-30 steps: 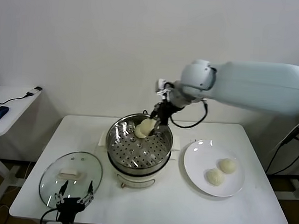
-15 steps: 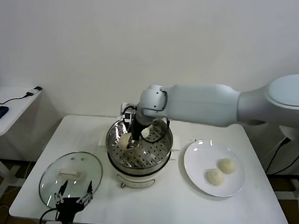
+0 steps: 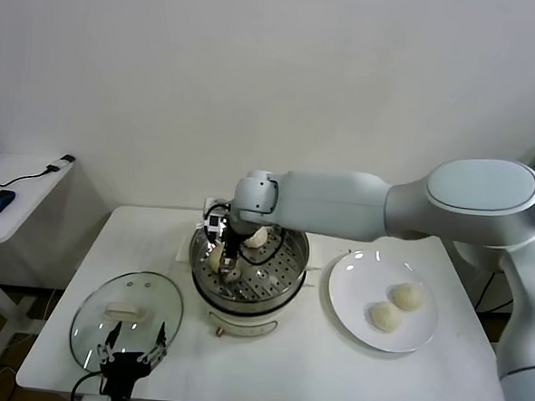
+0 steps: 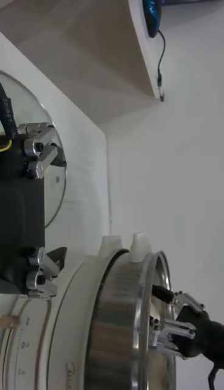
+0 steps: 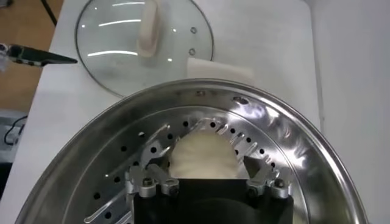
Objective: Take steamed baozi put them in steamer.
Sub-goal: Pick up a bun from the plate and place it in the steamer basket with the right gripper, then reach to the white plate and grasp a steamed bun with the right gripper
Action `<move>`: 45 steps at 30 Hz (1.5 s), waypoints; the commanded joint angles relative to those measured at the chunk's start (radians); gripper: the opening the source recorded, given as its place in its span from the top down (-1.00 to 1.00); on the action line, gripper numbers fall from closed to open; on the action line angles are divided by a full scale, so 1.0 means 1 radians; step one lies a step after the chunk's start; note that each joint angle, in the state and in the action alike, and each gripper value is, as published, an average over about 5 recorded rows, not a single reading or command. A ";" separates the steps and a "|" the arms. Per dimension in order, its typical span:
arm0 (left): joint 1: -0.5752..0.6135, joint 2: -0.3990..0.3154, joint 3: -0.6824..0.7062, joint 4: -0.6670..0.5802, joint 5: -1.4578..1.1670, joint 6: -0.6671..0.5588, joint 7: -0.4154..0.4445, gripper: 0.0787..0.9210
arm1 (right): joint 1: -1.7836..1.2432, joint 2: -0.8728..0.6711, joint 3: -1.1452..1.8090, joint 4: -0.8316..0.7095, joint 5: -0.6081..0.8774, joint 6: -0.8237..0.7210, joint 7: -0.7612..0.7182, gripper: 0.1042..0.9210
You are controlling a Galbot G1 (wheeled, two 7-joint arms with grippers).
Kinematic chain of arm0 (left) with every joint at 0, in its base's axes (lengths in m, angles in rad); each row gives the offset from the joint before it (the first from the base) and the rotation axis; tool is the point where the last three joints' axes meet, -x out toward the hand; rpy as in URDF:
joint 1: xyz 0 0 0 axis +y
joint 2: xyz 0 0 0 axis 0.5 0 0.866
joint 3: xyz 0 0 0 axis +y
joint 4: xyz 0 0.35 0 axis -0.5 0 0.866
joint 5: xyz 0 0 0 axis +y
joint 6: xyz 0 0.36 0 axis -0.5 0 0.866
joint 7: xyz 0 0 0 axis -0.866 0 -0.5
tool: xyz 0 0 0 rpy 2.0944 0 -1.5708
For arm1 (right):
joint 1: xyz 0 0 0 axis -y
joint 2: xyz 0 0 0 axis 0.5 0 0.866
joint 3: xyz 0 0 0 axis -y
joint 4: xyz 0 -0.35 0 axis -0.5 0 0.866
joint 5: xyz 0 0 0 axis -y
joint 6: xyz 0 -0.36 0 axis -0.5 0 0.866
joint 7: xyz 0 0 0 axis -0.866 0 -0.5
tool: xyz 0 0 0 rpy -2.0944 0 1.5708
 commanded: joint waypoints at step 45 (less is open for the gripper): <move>0.018 -0.021 0.007 -0.001 0.015 -0.002 0.002 -0.77 | -0.281 -0.820 0.076 0.147 -0.610 0.158 -0.244 -0.76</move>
